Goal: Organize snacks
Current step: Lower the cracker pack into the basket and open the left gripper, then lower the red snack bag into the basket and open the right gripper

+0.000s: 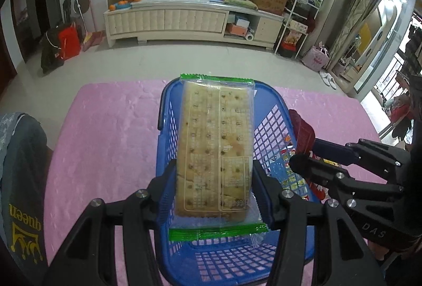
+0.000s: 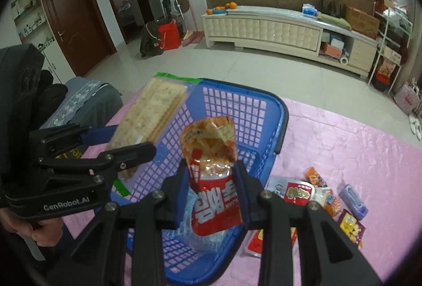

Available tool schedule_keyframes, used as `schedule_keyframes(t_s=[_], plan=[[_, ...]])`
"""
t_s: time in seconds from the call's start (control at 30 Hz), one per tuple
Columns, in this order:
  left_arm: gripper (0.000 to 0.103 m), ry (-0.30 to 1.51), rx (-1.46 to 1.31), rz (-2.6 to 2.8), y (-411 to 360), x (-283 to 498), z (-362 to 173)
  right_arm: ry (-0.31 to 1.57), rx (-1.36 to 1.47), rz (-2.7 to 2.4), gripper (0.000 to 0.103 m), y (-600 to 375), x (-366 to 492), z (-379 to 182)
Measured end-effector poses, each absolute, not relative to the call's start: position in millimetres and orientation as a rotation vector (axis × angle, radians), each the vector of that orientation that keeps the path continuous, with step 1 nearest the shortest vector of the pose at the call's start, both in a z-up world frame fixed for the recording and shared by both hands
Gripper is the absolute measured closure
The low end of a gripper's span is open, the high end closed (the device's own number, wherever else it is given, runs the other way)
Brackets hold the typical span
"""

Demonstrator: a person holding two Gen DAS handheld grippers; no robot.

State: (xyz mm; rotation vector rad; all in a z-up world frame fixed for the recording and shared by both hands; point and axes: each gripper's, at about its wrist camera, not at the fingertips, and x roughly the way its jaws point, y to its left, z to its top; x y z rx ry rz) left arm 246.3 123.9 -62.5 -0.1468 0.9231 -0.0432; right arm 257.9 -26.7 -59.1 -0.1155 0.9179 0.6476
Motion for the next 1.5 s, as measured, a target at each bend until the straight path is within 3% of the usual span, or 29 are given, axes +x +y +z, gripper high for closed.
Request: schedule_keyframes(t_s=[0.07,0.13,0.2,0.93,1.5], plan=[[0.052,0.917,-0.106,-0.035,119.8,249.9,-61.9,0.932,-0.073,0.659,0.066,-31.1,263.3,-62.3],[0.043,0.904,-0.079,-0.011,119.7,254.7,-61.7,0.937,-0.052,0.651,0.066,-34.2,266.9,-63.3],[0.021,0.898,-0.091,-0.011,123.5,259.7,-63.3,0.938,-0.046,0.645,0.066,-38.7,267.0,-63.5],[0.021,0.850,-0.117,0.038,157.7,209.5,-35.7,0.895,-0.078,0.660,0.064,-16.6,235.4,-30.3],[0.021,0.897,-0.166,0.077,192.6,220.1,-65.7,1.020,-0.184,0.636,0.063,37.8,277.1,-84.4]])
